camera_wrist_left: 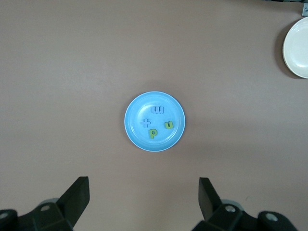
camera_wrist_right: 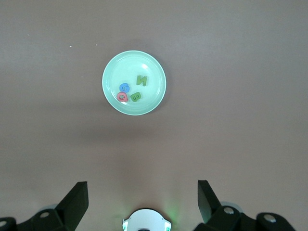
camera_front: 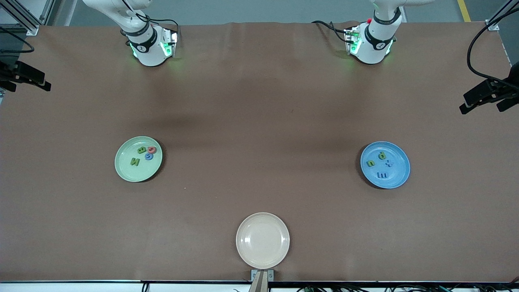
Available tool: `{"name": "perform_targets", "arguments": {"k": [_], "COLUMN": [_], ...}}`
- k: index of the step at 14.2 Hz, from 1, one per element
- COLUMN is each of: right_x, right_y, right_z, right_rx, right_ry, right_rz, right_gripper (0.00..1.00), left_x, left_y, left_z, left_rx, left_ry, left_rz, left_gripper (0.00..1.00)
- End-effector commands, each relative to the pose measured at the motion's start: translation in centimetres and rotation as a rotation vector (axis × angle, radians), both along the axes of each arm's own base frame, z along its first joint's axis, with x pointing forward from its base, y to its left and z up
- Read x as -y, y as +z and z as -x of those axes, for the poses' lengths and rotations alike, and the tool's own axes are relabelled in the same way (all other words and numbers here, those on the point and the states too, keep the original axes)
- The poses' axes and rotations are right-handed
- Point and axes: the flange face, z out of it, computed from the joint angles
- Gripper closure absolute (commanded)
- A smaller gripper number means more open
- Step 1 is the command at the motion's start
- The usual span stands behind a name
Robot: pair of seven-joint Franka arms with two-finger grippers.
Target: Sort upper and lower case letters into plates
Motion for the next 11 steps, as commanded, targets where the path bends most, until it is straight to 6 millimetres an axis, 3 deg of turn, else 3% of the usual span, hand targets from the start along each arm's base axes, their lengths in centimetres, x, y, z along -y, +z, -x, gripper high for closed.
{"name": "perform_targets", "arguments": {"k": [1, 11], "right_x": [-1.18, -1.56], "right_y": [0.59, 1.56], "right_z": [1.33, 1.67], "right_rx": [0.010, 0.031], "right_ry": [0.017, -0.002], "right_rz": [0.001, -0.003], "right_gripper": [0.00, 0.00], "left_x": [0.19, 0.09], "left_y": [0.11, 0.05], "left_z": [0.17, -0.04], "left_rx": [-0.010, -0.005], "left_ry": [0.006, -0.001], "left_rz": [-0.006, -0.008], "left_gripper": [0.00, 0.00]}}
